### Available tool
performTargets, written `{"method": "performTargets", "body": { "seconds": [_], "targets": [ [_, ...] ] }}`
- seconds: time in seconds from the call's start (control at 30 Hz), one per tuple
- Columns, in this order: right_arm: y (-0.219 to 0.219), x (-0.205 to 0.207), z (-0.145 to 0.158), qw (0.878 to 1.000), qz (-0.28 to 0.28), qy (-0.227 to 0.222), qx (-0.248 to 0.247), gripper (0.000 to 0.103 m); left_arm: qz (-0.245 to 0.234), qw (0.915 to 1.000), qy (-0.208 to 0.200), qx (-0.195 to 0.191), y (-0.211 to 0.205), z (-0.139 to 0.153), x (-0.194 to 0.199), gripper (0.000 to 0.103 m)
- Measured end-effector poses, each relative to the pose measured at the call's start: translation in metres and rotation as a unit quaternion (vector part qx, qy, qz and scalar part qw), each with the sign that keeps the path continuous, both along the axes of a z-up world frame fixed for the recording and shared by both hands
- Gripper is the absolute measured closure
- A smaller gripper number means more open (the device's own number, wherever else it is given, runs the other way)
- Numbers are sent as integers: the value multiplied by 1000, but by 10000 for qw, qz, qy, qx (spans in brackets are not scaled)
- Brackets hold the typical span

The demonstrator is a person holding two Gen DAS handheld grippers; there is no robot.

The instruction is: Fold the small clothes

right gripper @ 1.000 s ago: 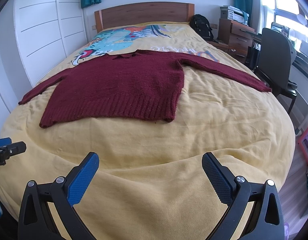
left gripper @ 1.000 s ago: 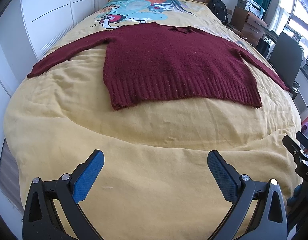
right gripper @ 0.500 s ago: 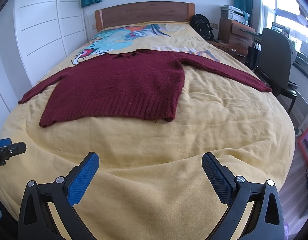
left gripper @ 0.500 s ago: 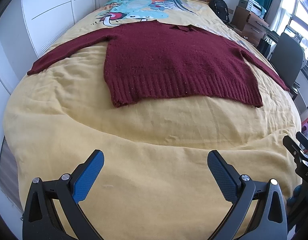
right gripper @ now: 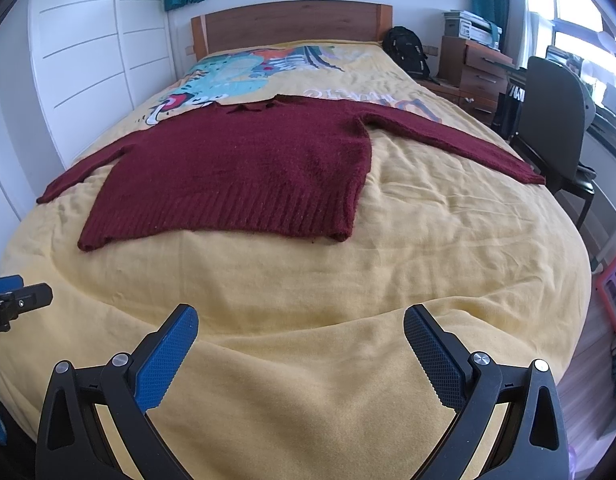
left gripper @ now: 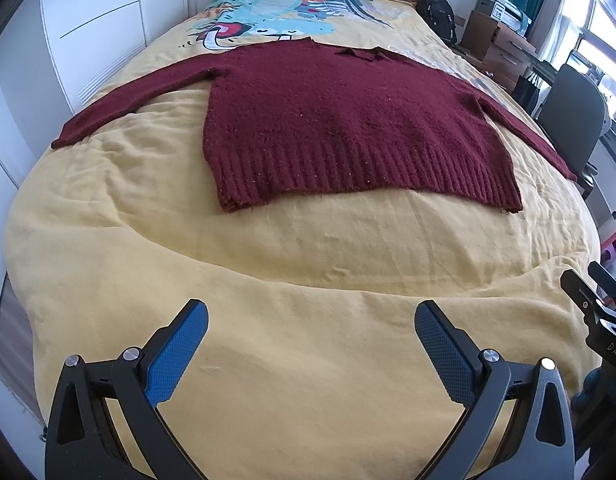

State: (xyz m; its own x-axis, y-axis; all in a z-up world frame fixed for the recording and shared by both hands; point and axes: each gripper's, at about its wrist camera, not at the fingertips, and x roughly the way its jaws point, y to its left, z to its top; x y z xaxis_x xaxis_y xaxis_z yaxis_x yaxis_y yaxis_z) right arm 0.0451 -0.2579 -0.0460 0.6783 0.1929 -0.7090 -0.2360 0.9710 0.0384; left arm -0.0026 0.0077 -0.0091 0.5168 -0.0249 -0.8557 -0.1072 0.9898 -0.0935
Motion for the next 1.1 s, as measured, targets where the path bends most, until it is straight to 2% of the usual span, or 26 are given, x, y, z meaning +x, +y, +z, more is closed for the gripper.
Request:
{"method": "performTargets", "body": {
  "seconds": [0.7, 1.1],
  "targets": [
    [1, 5, -2, 9999, 19, 135, -11, 0, 72, 9998, 116, -172, 4, -4, 5, 1],
    [4, 7, -4, 9997, 89, 221, -57, 0, 71, 9992, 354, -176, 4, -11, 8, 1]
  ]
}}
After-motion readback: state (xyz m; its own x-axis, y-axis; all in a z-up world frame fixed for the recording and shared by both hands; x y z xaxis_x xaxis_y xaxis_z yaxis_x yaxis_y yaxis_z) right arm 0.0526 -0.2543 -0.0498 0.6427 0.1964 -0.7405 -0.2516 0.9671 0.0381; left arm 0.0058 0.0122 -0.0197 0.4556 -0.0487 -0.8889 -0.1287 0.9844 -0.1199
